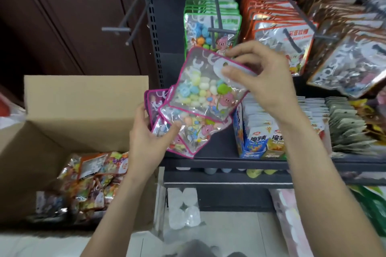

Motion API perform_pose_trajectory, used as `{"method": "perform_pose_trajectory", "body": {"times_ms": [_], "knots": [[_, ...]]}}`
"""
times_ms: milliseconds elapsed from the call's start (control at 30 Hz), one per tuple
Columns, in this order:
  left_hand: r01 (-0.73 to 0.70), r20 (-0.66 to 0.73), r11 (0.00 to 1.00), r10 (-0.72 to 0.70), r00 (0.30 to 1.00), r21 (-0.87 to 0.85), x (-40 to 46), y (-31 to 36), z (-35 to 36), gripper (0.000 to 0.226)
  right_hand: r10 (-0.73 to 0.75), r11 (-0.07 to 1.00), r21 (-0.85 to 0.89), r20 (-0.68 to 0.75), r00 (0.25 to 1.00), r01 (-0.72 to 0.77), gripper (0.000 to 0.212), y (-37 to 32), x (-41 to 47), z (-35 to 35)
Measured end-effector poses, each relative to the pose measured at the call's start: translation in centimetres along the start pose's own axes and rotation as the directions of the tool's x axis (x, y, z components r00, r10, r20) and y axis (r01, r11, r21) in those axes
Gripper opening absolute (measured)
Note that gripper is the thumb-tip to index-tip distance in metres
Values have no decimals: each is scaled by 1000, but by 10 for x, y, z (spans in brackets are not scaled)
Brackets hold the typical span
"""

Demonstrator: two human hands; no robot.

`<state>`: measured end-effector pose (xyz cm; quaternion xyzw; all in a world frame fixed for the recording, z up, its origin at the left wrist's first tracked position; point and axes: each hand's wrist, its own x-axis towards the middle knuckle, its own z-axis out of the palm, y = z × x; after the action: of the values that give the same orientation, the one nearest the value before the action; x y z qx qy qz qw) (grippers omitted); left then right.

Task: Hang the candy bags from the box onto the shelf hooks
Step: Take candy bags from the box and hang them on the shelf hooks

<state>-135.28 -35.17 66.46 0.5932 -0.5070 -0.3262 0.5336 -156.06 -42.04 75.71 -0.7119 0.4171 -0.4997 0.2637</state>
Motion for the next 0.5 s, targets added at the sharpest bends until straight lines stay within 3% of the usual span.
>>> {"method": "perform_pose_trajectory", "body": {"times_ms": [167, 367, 500], "knots": [[19, 24, 1000, -18, 1000, -17, 0, -6, 0, 51, 16, 992, 126, -164, 986, 5, 17, 5, 13, 10], [36, 41, 999, -35, 999, -24, 5, -10, -1, 54, -24, 1000, -19, -177, 984, 21, 33, 1, 23, 24], [44, 45, 999, -43, 998, -28, 10, -14, -3, 59, -128, 986, -129, -163, 978, 107, 17, 2, 22, 27]]}}
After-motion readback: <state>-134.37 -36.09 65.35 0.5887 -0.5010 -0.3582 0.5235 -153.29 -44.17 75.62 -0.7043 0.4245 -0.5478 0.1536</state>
